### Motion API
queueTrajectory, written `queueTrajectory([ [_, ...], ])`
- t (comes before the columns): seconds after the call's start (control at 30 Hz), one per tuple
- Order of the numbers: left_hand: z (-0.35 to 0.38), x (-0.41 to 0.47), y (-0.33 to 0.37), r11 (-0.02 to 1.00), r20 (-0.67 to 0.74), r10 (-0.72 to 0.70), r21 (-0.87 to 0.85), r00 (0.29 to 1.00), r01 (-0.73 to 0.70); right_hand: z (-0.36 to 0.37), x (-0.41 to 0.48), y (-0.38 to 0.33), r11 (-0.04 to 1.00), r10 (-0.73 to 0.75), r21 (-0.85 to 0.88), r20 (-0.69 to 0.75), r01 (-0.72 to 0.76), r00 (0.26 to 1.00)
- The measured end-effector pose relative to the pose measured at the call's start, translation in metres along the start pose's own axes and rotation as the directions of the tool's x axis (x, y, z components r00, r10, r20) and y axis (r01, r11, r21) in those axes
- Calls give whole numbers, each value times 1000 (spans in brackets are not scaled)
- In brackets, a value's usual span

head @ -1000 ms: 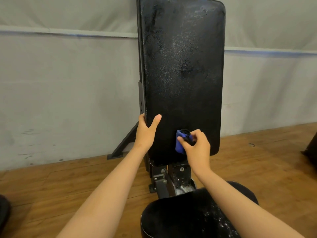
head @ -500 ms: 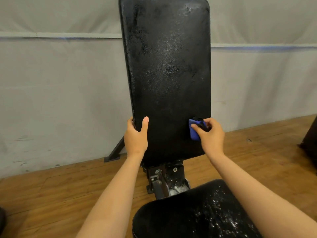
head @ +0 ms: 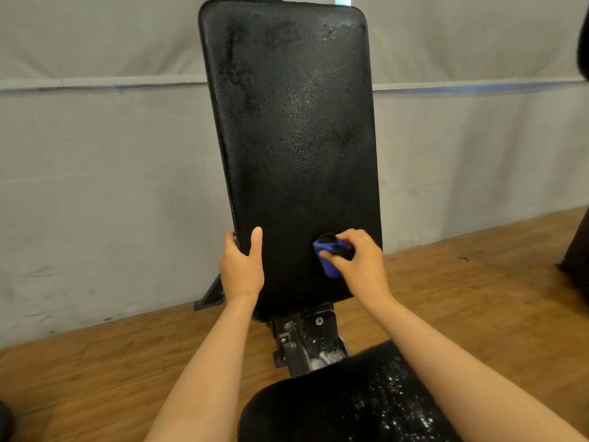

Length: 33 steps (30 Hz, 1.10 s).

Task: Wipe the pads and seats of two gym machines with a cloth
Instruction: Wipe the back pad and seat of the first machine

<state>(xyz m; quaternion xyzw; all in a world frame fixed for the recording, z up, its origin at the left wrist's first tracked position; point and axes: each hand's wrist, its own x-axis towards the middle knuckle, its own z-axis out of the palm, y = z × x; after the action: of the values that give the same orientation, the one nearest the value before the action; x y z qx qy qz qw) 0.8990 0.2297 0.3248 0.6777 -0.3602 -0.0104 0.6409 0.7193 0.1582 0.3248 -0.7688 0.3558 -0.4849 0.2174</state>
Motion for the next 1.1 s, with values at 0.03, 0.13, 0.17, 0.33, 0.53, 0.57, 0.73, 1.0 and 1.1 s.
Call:
queueTrajectory([
  [0.03,0,0,-1,1000,-6,5,3,1000,-5,-9,4,6,998,44,41,-58,-41,997],
  [0.13,2,0,-2,1000,-13,13,12,1000,-12,-25,23,13,981,173,126,-204,-150,964],
  [0.17,2,0,-2,1000,-13,15,14,1000,-15,-26,30,10,974,204,149,-242,-171,949],
  [0.33,2,-1,0,1000,-15,22,-3,1000,-23,0,43,-25,963,211,230,-333,-138,919],
  [0.53,-1,-1,0,1000,-8,28,0,1000,-28,27,24,-51,993,-31,115,-92,41,995],
  [0.57,0,-1,0,1000,-9,28,1,1000,-28,23,23,-45,993,-28,113,-94,39,995],
  [0.73,1,1,-2,999,-18,35,11,999,-35,-21,21,13,967,208,192,-227,-166,951],
  [1.0,1,-1,-3,999,-30,40,-3,999,-40,-27,-21,52,949,297,149,-145,-276,944],
  [1.1,2,-1,-2,999,-27,41,4,999,-41,-6,-34,45,982,173,76,-30,-171,984],
])
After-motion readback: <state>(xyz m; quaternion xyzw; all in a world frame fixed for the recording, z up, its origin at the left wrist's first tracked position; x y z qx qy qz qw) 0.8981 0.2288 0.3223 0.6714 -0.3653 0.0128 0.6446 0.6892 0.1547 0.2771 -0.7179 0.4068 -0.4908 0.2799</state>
